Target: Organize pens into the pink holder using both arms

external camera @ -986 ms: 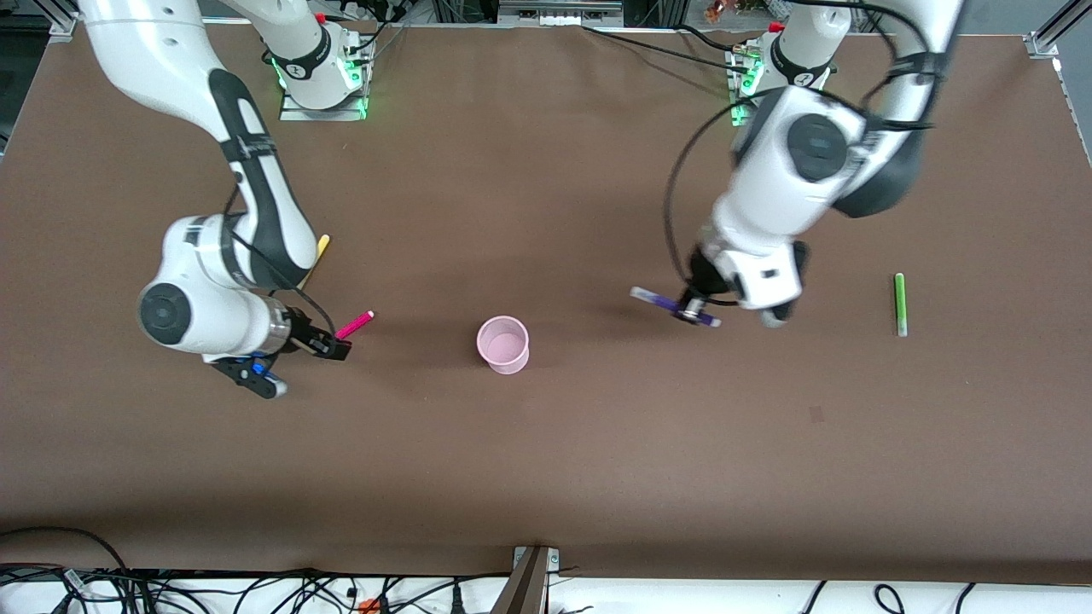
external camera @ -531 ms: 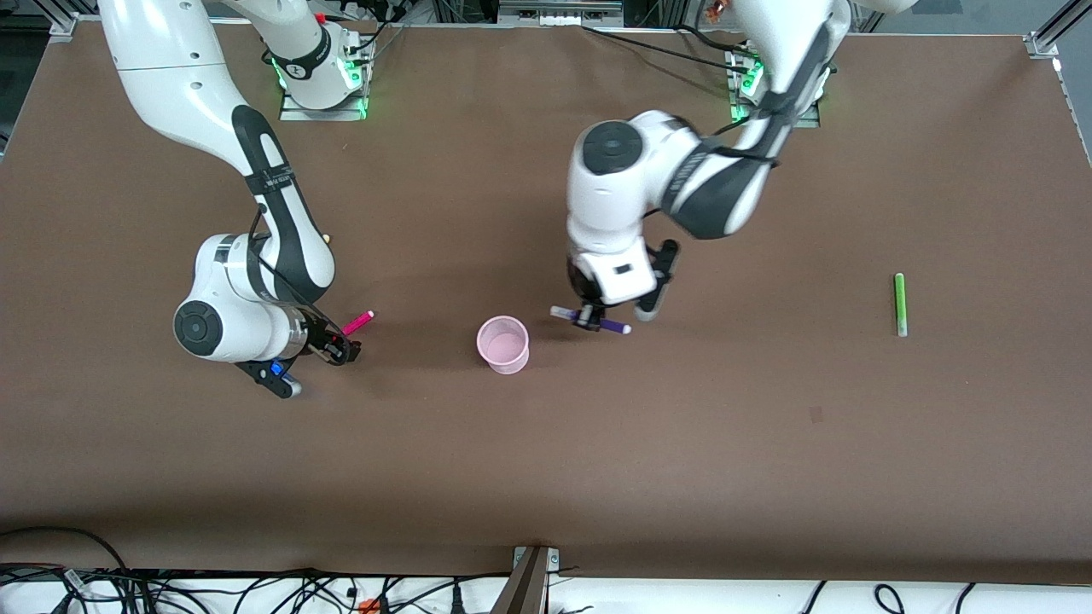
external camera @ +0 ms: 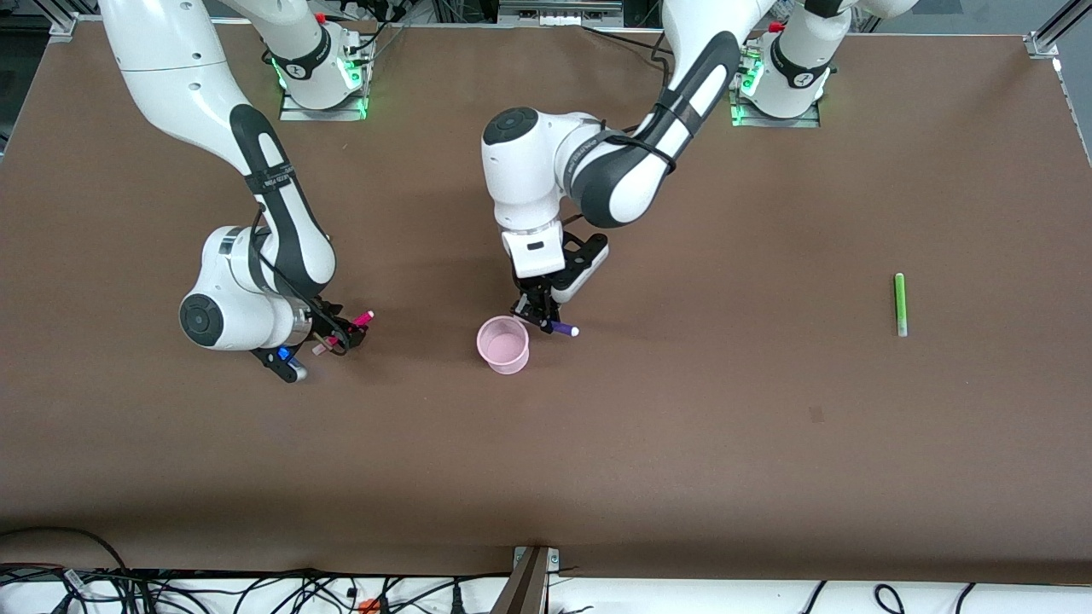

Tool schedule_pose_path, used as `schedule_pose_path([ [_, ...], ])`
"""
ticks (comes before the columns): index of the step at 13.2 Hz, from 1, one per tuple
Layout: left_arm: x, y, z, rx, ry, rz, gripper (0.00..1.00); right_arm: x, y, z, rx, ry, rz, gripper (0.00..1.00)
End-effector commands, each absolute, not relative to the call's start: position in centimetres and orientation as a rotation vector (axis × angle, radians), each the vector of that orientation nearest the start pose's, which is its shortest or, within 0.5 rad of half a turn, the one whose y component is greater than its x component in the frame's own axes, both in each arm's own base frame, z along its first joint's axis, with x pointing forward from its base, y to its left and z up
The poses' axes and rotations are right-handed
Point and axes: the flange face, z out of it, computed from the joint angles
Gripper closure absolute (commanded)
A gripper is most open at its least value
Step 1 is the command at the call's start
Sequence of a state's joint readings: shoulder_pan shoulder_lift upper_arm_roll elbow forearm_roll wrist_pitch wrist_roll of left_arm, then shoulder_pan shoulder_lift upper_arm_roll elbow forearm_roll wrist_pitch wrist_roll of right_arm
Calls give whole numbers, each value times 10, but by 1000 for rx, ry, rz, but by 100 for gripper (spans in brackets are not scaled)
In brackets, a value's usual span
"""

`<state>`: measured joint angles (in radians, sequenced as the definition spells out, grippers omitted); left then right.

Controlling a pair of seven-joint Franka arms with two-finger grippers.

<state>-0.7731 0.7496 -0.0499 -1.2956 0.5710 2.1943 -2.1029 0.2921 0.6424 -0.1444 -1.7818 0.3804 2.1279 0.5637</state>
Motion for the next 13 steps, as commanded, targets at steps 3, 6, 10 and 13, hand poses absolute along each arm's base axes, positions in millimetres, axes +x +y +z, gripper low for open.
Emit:
schedule_pose_path([
  [3,541,-566,301,-2784,-1355,-968,100,608,118,176,-2818,994,474,52],
  [6,543,-577,296,-2798,-1314,-1027,100,608,119,176,-2818,974,471,74],
  [10,544,-585,283,-2809,-1275,-1055,100,607,127,175,-2824,956,473,92],
  [13,542,-589,283,-2810,-1222,-1129,100,613,139,203,-2821,897,465,97],
])
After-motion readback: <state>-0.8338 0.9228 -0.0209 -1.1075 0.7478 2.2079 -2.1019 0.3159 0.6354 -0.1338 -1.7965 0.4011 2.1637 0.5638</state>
